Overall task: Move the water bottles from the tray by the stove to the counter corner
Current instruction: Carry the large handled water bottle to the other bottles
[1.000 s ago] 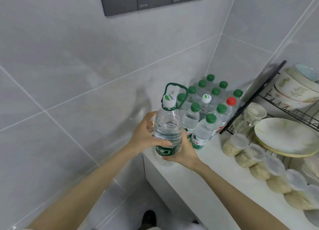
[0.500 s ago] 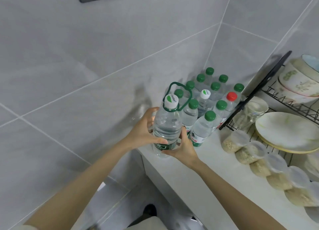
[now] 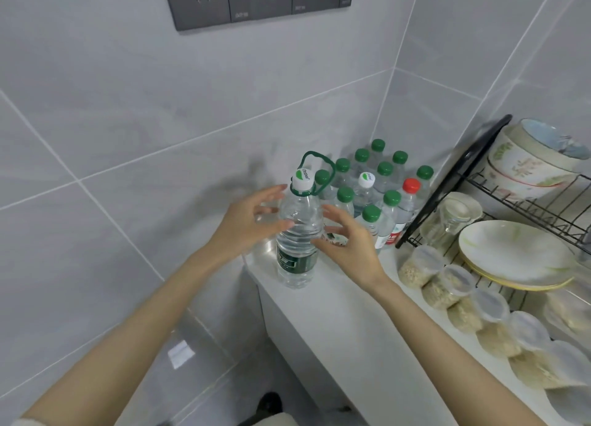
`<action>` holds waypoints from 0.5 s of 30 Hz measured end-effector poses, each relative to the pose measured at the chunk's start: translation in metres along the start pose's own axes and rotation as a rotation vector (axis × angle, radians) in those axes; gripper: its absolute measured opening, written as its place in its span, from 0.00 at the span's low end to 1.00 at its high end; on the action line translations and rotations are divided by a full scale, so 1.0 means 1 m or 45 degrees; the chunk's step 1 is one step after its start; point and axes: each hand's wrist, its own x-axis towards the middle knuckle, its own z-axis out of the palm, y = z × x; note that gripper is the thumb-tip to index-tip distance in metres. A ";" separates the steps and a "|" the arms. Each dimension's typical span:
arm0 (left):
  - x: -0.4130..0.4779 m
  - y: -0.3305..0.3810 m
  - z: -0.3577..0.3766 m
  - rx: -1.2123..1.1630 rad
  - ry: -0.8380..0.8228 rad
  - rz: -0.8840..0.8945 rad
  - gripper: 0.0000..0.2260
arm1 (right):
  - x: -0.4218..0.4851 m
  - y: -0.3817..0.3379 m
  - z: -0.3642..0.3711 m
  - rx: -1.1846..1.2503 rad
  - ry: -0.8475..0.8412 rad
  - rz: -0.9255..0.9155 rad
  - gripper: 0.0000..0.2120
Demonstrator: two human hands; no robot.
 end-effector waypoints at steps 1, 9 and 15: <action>0.001 0.002 0.003 0.011 -0.004 0.005 0.32 | 0.000 -0.003 0.006 0.012 0.018 -0.028 0.32; 0.008 -0.008 0.015 -0.030 0.061 0.045 0.35 | 0.007 0.003 0.031 0.003 0.166 -0.099 0.40; 0.027 -0.009 0.013 0.028 0.047 0.089 0.38 | 0.024 0.003 0.029 -0.040 0.182 -0.117 0.40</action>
